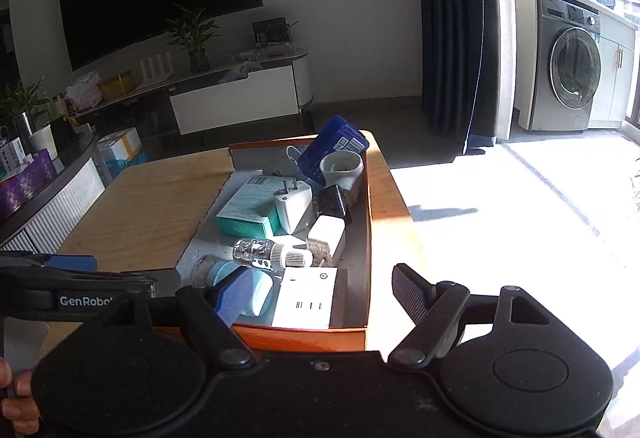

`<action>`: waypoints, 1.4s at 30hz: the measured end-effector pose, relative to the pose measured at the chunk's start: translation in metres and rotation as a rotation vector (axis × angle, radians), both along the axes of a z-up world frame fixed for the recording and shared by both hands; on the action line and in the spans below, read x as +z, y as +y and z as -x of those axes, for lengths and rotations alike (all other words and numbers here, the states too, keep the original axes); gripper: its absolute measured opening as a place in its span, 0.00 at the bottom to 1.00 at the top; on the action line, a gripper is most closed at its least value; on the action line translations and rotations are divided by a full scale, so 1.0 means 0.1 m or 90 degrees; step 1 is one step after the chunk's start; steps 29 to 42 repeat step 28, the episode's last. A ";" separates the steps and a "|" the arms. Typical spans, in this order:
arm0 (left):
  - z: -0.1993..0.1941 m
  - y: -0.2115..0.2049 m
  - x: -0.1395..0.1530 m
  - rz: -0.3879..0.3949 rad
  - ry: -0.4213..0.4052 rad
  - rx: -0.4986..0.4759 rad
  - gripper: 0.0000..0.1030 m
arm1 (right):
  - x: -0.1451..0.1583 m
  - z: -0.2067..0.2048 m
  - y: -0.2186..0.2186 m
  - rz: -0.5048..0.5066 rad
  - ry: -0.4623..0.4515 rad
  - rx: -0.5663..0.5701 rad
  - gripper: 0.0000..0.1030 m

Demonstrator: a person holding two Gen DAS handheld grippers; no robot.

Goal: Organize rigid objects

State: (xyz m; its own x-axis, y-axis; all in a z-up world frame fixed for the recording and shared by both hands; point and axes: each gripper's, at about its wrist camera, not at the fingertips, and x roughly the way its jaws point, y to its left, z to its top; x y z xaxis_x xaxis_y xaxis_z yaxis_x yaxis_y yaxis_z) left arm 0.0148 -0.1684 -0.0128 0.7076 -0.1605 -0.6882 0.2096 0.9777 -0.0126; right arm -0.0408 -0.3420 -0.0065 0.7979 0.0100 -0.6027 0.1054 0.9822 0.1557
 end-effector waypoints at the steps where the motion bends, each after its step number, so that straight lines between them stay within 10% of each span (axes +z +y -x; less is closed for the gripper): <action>1: 0.01 0.00 0.00 0.001 0.000 0.001 1.00 | 0.00 0.01 0.00 0.001 0.000 0.002 0.88; 42: 0.06 -0.04 -0.04 0.013 0.006 -0.011 1.00 | -0.04 0.00 0.03 0.005 0.012 0.003 0.89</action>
